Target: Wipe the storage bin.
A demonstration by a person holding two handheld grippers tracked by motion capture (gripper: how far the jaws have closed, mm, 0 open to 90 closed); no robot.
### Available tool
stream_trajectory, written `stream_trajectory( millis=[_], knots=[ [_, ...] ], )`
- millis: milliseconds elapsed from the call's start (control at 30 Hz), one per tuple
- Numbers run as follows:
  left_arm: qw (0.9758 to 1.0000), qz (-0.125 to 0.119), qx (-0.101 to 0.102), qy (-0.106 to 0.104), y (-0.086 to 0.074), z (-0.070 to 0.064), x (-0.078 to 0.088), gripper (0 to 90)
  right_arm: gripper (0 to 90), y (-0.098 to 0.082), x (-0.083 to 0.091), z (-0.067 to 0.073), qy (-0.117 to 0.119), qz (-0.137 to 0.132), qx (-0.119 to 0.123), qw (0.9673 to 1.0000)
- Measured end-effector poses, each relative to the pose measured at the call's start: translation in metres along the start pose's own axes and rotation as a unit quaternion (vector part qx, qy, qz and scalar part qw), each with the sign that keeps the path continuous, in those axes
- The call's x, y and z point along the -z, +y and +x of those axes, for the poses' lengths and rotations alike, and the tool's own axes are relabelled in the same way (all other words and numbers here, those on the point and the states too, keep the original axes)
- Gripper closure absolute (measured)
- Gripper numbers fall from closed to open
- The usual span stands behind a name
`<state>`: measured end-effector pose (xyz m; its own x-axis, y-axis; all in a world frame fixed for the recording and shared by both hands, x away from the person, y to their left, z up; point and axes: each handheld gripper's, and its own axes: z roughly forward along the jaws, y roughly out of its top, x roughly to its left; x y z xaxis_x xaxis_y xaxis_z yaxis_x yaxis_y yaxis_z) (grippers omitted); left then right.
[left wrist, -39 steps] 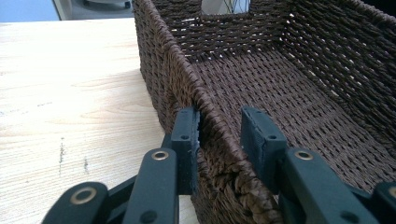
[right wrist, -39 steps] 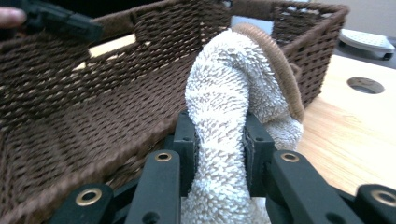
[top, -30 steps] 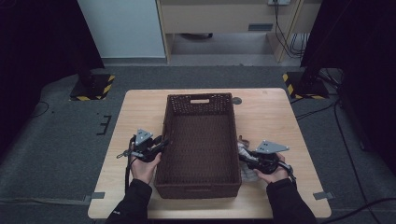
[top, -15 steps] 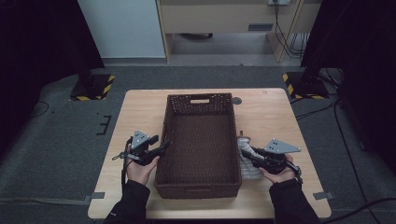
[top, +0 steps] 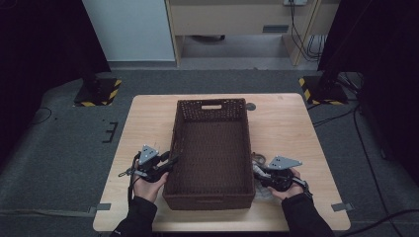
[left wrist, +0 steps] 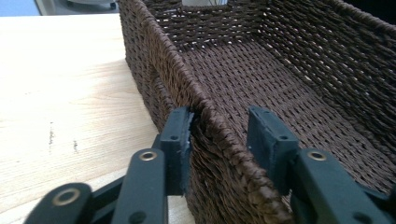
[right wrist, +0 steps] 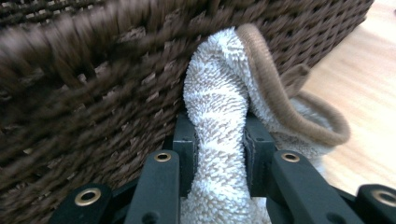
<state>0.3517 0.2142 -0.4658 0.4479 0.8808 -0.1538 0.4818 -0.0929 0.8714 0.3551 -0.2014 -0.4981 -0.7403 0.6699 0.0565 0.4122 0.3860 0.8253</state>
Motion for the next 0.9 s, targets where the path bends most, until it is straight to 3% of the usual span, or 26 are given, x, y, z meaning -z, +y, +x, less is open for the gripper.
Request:
stream_trajectory(
  millis=[67,200,267,500,733,833,900],
  knots=[
    [1.0,0.0,0.0,0.004,0.0,-0.001,0.0,61.4,72.2,0.005,0.008,0.0,-0.005,-0.017,-0.001,0.9998],
    [0.9999,0.003,-0.004,0.009,0.001,-0.002,0.0,62.3,72.2,0.017,0.029,0.0,-0.004,-0.081,-0.008,0.9967],
    [1.0,0.002,-0.003,0.009,0.001,-0.001,0.0,62.5,72.2,0.02,0.035,0.003,-0.001,-0.095,-0.002,0.9954],
    [0.9999,-0.001,-0.004,0.011,0.002,0.001,-0.002,63.1,72.2,0.01,0.024,0.009,0.006,-0.062,0.01,0.998],
    [0.9999,-0.002,-0.004,0.013,0.004,0.004,-0.005,63.3,72.2,-0.007,-0.002,0.009,0.011,0.012,0.014,0.9998],
    [0.9999,-0.005,-0.001,0.012,0.005,0.007,-0.007,63.2,72.1,-0.004,0.0,0.009,0.008,0.01,0.011,0.9999],
    [0.9999,-0.007,0.001,0.013,0.005,0.008,-0.009,63.1,72.0,0.0,0.008,0.008,0.005,-0.007,0.008,0.9999]
  ],
)
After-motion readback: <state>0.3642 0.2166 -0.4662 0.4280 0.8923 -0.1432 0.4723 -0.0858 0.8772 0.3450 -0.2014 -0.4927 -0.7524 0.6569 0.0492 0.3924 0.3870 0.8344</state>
